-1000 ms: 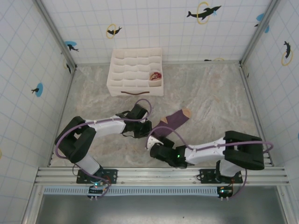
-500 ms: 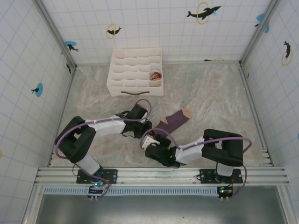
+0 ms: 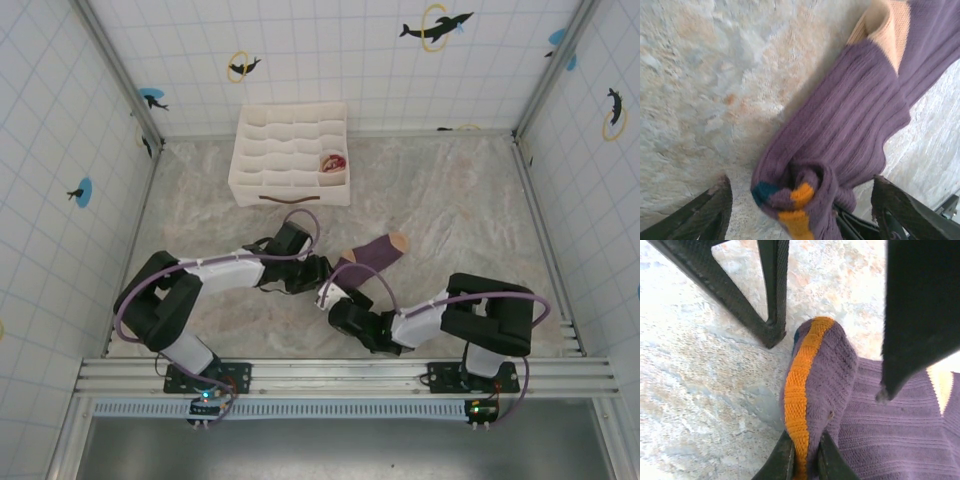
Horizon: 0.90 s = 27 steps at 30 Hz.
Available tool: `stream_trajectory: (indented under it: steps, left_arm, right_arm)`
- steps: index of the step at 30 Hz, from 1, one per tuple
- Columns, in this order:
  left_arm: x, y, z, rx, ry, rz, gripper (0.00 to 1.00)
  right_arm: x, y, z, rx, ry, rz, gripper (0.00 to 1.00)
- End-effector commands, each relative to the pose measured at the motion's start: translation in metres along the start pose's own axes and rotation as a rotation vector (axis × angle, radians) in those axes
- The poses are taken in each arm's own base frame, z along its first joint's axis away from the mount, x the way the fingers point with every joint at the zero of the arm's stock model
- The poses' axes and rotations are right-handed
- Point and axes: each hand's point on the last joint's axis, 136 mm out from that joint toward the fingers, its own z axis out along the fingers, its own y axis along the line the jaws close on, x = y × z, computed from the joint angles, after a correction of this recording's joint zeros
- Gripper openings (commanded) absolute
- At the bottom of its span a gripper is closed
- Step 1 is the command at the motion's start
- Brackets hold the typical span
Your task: Roll the socks
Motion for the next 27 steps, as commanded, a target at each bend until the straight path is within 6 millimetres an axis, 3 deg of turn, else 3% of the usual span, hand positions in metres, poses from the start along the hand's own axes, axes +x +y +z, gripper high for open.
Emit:
stream_trajectory:
  steps: [1,9,14,27]
  left_arm:
    - [0.005,0.015,-0.006,-0.054,0.004,-0.019,0.78]
    - [-0.012,0.019,-0.027,-0.015,-0.109,-0.071,0.81]
    - [-0.02,0.018,-0.041,0.005,-0.193,-0.067,0.8]
    - [-0.011,0.024,-0.046,0.111,-0.288,-0.058,0.78]
  right_arm:
    - [0.066,0.011,-0.002,-0.115,0.196,0.003,0.0]
    - [0.074,0.009,-0.005,-0.2,0.209,0.144,0.0]
    - [0.074,0.01,-0.008,-0.317,0.209,0.319,0.0]
    - [0.057,0.013,-0.013,-0.6,0.216,0.823,0.0]
